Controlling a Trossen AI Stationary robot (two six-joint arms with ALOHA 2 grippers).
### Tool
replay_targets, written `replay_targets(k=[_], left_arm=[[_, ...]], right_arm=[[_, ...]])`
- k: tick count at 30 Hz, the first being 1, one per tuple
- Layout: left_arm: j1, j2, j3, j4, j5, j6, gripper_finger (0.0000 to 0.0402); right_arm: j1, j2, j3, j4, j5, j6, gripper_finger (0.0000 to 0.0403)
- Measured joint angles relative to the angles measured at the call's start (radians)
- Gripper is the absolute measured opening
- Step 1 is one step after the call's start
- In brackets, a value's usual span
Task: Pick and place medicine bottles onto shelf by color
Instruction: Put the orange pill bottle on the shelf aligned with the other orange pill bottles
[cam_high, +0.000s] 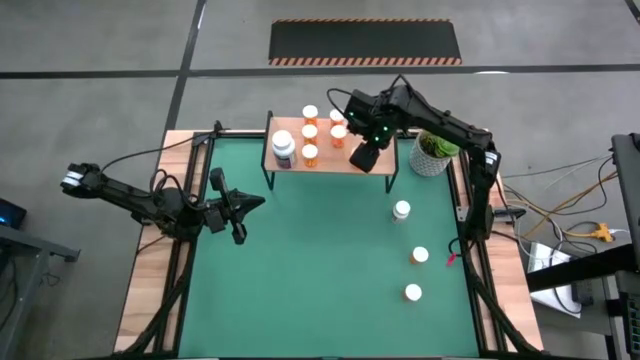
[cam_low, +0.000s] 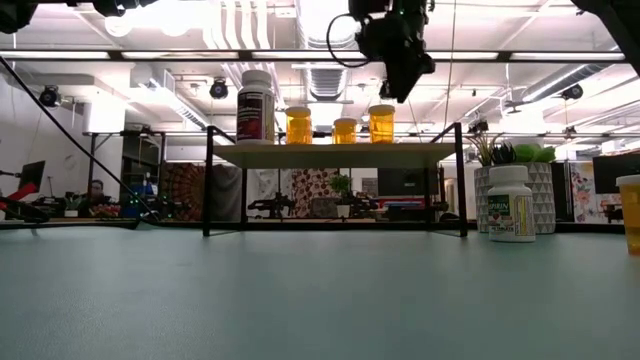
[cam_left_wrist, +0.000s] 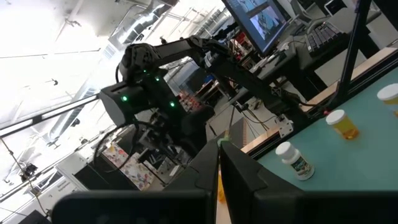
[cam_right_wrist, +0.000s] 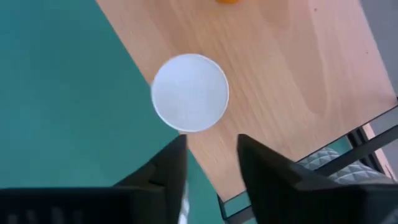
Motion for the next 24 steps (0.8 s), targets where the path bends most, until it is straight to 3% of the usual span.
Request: replay_targets(k=[9,24], left_arm=[[0.000,0.000,0.000,-0.003,0.000,0.000,0.0000],[0.000,0.000,0.000,-0.004,0.000,0.001,0.0000]], right_arm=[[0.000,-0.002,-0.074,0.002,0.002,-0.041,0.0019],[0.020,-0.002,-0.093,0.182,0.001,-0.027,0.0009]])
